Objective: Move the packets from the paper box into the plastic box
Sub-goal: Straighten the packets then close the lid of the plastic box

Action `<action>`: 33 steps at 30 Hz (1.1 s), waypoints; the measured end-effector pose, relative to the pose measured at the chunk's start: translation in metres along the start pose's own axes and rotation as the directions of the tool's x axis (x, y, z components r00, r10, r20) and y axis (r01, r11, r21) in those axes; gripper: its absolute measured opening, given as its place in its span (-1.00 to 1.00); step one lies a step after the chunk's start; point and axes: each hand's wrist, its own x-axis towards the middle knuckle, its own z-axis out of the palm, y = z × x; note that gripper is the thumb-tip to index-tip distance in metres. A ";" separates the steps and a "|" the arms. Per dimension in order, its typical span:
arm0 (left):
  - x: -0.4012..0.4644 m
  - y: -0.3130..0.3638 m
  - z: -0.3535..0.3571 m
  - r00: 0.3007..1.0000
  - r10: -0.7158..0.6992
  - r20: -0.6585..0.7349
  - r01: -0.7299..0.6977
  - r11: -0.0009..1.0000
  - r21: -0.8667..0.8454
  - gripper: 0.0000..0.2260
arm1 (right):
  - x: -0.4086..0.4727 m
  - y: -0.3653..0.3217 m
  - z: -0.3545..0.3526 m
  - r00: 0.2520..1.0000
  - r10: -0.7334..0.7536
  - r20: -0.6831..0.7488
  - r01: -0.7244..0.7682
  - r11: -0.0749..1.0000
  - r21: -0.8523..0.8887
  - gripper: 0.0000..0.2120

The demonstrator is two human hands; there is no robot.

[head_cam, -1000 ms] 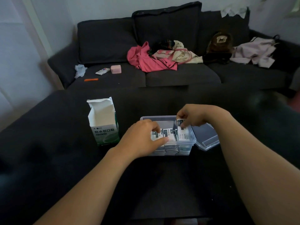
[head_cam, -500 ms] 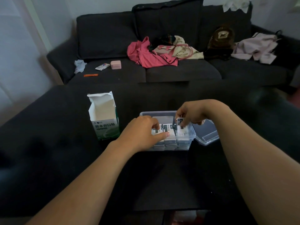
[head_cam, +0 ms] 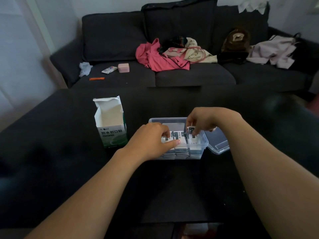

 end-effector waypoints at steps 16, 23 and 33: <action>0.000 -0.005 -0.005 0.988 -0.037 -0.148 0.027 0.997 -0.067 -0.84 | -0.018 -0.036 0.009 0.986 -0.132 -0.103 0.136 0.990 0.034 -0.72; -0.001 -0.007 -0.004 0.991 -0.057 -0.124 0.049 0.997 -0.065 -0.83 | -0.011 -0.041 0.022 0.994 -0.074 -0.086 0.069 0.996 -0.053 -0.46; -0.002 -0.005 -0.006 0.990 -0.065 -0.126 0.057 0.996 -0.069 -0.81 | -0.002 -0.037 0.023 0.995 -0.087 -0.054 0.083 0.994 -0.069 -0.40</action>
